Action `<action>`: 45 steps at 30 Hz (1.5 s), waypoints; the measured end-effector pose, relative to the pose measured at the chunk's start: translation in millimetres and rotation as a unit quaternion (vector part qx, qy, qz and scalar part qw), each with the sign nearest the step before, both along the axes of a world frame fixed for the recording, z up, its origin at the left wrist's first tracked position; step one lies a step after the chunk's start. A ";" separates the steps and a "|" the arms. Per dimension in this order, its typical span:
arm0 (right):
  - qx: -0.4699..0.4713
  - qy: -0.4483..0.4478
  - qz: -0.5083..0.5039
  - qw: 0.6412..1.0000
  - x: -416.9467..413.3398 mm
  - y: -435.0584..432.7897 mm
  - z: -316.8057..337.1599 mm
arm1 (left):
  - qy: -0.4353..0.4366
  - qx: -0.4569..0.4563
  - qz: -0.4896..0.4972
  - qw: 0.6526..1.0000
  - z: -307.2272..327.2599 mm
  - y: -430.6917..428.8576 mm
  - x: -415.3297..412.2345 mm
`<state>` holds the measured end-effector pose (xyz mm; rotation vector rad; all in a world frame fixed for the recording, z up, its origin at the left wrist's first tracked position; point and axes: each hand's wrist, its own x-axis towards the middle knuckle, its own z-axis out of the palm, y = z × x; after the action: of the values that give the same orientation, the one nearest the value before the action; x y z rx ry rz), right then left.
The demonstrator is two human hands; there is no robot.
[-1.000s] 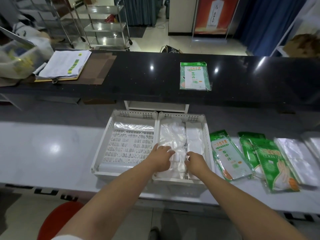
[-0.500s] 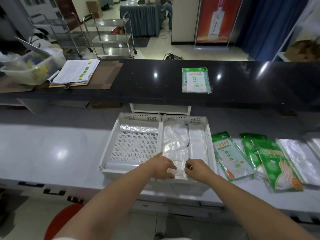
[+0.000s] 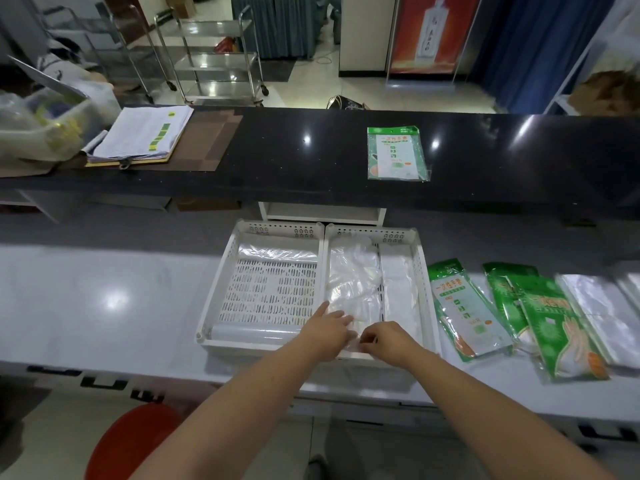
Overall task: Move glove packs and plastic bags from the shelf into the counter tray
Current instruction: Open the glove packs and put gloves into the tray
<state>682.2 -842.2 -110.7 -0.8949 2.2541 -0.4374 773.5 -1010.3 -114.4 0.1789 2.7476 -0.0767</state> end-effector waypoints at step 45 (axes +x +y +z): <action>0.075 0.158 0.187 0.967 -176.8 252.5 -18.3 | 0.029 0.065 0.124 0.990 -44.6 259.1 -143.0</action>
<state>505.4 -589.7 -129.0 -1.3508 2.2839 0.0531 630.5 -751.2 -159.0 -0.1321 2.8091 0.1666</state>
